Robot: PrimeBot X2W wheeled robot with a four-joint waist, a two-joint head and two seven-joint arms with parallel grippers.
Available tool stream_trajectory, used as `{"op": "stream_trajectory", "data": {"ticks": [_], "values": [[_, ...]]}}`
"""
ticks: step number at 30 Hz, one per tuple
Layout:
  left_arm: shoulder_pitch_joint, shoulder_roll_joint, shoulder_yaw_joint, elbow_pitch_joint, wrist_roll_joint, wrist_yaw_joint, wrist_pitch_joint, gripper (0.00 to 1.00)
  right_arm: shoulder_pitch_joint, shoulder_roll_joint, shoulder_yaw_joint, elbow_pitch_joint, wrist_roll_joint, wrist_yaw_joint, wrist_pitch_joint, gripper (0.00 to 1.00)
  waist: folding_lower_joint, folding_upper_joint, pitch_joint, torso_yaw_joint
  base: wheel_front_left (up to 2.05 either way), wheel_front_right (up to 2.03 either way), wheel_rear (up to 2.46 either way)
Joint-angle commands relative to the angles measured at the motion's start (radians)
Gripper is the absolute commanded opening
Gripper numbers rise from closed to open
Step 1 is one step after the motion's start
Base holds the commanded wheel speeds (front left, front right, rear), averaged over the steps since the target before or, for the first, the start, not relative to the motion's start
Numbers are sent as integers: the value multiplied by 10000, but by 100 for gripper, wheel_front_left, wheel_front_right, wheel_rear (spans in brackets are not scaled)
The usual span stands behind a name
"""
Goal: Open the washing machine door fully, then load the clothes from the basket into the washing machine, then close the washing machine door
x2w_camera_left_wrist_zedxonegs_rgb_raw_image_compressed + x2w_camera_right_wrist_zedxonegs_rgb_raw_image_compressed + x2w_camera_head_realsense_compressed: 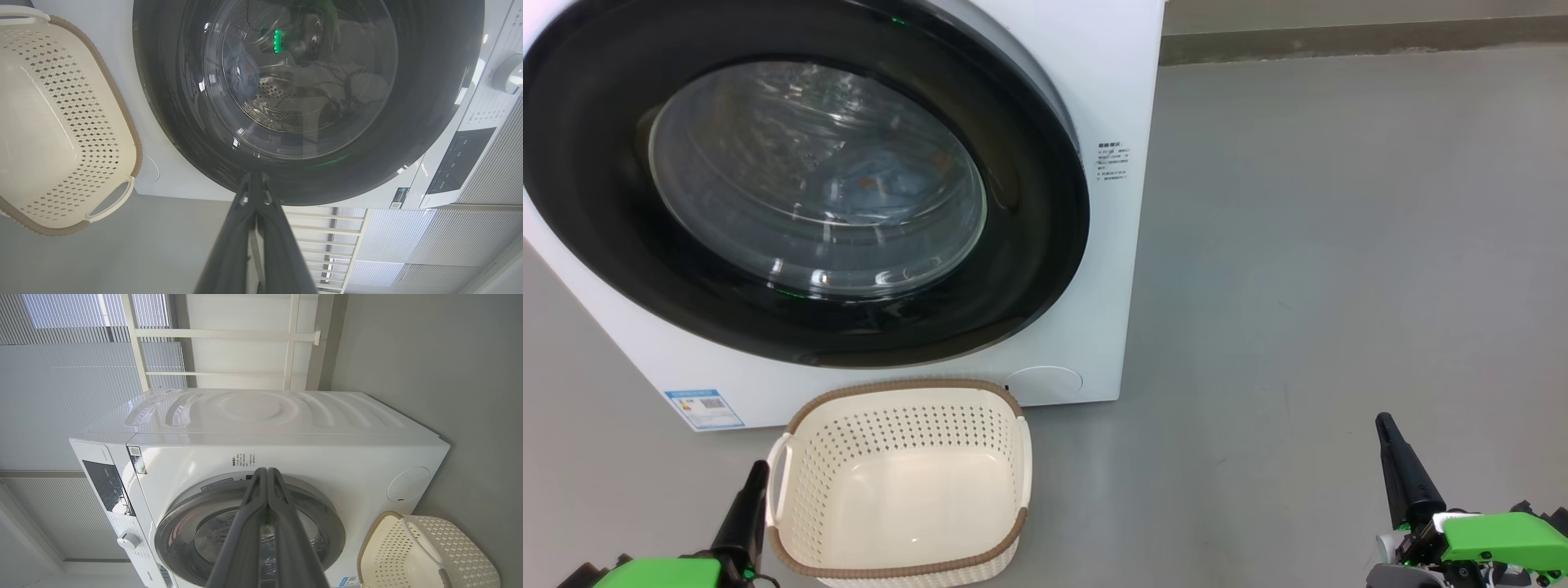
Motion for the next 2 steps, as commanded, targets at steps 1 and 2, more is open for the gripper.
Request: {"op": "stream_trajectory", "data": {"ticks": [1, 2], "values": [[-411, 123, 338, -287, -88, -29, 18, 0, -296, -37, 226, -303, 43, 16, 77, 0, 0, 0, 0, 0, 0, 0, 0], [-411, 123, 338, -287, -88, -29, 18, 0, -296, -37, 226, -303, 43, 16, 77, 0, 0, 0, 0, 0, 0, 0, 0]]}}
